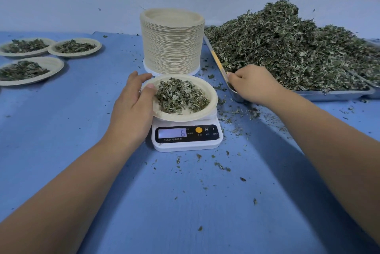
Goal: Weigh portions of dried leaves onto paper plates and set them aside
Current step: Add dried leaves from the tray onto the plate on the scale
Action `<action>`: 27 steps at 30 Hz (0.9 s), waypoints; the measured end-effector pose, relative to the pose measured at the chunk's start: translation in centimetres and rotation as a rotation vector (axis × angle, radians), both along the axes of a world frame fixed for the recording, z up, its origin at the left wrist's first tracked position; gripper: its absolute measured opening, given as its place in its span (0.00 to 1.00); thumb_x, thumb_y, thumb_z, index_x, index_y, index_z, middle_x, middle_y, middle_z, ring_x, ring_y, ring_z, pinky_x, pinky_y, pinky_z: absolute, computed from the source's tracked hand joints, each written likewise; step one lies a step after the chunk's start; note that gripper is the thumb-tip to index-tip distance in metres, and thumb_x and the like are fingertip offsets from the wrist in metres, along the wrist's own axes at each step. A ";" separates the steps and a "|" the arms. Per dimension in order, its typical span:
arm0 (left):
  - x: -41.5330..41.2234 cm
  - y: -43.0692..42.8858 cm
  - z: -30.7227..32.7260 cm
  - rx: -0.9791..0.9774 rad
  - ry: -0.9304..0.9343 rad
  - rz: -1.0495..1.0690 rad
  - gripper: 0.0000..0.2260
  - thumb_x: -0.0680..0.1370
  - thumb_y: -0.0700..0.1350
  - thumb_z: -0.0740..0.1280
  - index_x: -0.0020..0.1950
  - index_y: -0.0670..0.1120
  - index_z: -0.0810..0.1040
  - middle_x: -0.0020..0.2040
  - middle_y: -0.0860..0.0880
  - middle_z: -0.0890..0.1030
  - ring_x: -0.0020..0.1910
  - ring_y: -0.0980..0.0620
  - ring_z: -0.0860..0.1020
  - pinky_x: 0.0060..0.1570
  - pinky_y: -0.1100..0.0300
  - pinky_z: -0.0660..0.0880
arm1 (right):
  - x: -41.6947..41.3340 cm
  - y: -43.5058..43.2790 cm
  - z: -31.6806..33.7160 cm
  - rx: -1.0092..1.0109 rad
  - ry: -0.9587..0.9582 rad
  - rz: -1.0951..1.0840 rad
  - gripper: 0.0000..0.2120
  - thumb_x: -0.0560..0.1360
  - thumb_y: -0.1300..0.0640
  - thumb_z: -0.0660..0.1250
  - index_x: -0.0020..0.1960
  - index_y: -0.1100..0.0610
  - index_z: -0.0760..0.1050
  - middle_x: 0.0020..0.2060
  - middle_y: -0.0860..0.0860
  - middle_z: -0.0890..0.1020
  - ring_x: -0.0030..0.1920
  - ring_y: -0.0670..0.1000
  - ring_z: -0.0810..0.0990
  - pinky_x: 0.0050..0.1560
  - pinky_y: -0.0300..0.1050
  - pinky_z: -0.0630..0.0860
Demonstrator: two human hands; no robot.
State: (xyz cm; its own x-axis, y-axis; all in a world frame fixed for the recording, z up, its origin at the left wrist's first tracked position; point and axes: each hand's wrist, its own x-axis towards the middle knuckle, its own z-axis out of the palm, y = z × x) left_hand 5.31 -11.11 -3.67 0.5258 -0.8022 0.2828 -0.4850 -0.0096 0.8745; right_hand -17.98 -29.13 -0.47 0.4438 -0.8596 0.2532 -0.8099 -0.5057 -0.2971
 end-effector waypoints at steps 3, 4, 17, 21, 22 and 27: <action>0.1 0.0 -0.1 0.002 0.018 0.001 0.16 0.82 0.54 0.55 0.69 0.63 0.72 0.79 0.59 0.60 0.60 0.73 0.60 0.59 0.69 0.55 | 0.6 -1.2 0.4 0.048 -0.007 -0.029 0.27 0.82 0.47 0.58 0.27 0.55 0.62 0.21 0.49 0.62 0.23 0.52 0.61 0.29 0.41 0.60; 0.1 0.0 -0.1 0.001 0.025 0.000 0.16 0.82 0.54 0.55 0.69 0.63 0.72 0.79 0.59 0.60 0.61 0.72 0.60 0.58 0.70 0.55 | 0.7 -1.4 0.4 0.062 -0.001 -0.036 0.27 0.82 0.47 0.58 0.27 0.55 0.62 0.20 0.49 0.61 0.23 0.52 0.61 0.29 0.41 0.60; 0.1 0.0 0.0 0.007 0.081 -0.014 0.15 0.81 0.56 0.56 0.66 0.65 0.72 0.78 0.60 0.62 0.63 0.73 0.61 0.60 0.66 0.56 | 7.7 4.1 6.4 0.050 -0.238 0.291 0.24 0.83 0.44 0.57 0.33 0.55 0.65 0.25 0.50 0.66 0.25 0.49 0.63 0.29 0.42 0.59; 0.2 0.1 0.0 -0.006 0.073 -0.021 0.15 0.81 0.56 0.56 0.66 0.64 0.73 0.78 0.59 0.63 0.61 0.77 0.60 0.54 0.75 0.55 | 9.3 5.3 6.3 0.108 -0.066 0.269 0.18 0.81 0.41 0.62 0.42 0.55 0.73 0.33 0.48 0.76 0.32 0.46 0.72 0.32 0.42 0.66; 0.2 0.1 -0.1 -0.004 0.066 -0.021 0.15 0.81 0.56 0.56 0.67 0.63 0.73 0.78 0.59 0.63 0.58 0.78 0.60 0.53 0.76 0.54 | 9.4 5.4 6.0 0.141 -0.030 0.250 0.17 0.80 0.41 0.63 0.46 0.55 0.75 0.36 0.49 0.78 0.34 0.46 0.74 0.33 0.42 0.68; 0.2 -0.1 -0.1 -0.003 0.077 -0.010 0.16 0.81 0.54 0.55 0.68 0.62 0.73 0.77 0.60 0.64 0.61 0.76 0.64 0.54 0.76 0.56 | 9.5 5.7 5.5 0.355 -0.139 0.227 0.16 0.74 0.44 0.71 0.55 0.53 0.78 0.49 0.49 0.82 0.47 0.49 0.80 0.46 0.45 0.76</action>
